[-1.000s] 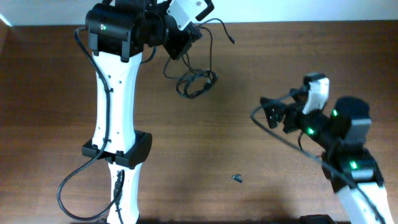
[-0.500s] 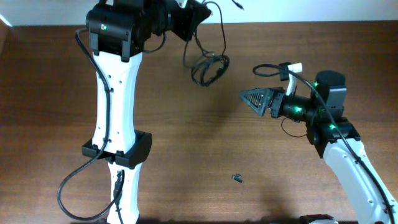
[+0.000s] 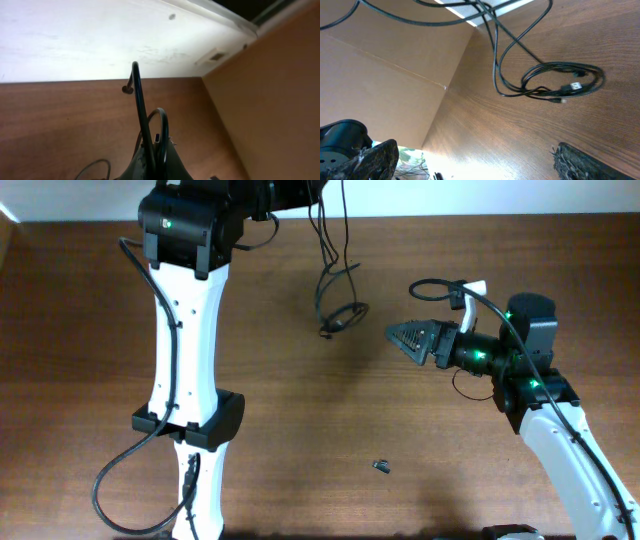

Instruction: Untangle cables

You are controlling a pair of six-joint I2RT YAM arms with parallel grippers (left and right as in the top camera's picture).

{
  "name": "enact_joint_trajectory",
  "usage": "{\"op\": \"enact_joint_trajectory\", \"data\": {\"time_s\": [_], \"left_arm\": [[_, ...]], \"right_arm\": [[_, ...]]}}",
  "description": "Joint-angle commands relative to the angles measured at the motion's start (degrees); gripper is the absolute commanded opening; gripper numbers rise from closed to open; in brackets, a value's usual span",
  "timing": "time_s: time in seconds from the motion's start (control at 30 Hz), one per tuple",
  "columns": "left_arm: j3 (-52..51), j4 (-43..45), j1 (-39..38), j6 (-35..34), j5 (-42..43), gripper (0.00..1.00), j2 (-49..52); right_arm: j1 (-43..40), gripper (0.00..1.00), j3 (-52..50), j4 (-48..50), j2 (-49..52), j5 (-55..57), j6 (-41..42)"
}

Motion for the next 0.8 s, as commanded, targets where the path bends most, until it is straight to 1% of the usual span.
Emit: {"op": "enact_joint_trajectory", "data": {"time_s": [0.0,0.17,0.23,0.27,0.3,0.33,0.5,0.63,0.7,0.77], "left_arm": [[0.87,0.55,-0.04,-5.07,-5.16,0.0,-2.03],[0.87,0.0,-0.02,-4.98,-16.02,0.01,-2.03],[0.85,-4.0,-0.02,-5.01,-28.04,0.31,-2.03],[0.66,-5.97,-0.02,-5.01,-33.09,0.49,-2.01],[0.2,-7.98,-0.02,-5.01,-37.68,0.91,-2.01],[-0.31,-10.01,-0.02,-5.01,-41.11,0.99,-2.01],[-4.59,-20.24,0.0,-5.01,-51.49,0.99,-1.9],[-9.51,-22.8,-0.09,-5.03,-49.59,0.99,-1.9],[-12.13,-22.93,-0.07,-5.03,-47.63,0.99,-1.9],[-13.6,-22.91,-0.07,-5.03,-47.67,0.99,-1.9]], "right_arm": [[0.31,1.0,1.22,0.17,0.31,0.74,0.2],[0.31,1.0,1.2,0.17,0.31,0.74,0.2],[0.31,1.0,1.2,0.15,0.31,0.74,0.2],[0.31,1.0,1.2,0.13,0.31,0.74,0.2],[0.31,1.0,1.2,0.13,0.31,0.74,0.2],[0.31,1.0,1.2,0.15,0.31,0.76,0.2],[0.31,1.0,1.2,0.17,0.31,1.4,0.22],[0.31,1.0,1.2,0.17,0.31,1.84,0.22],[0.31,0.99,1.2,0.17,0.31,1.88,0.2],[0.31,0.99,1.2,0.17,0.31,1.86,0.2]]}}
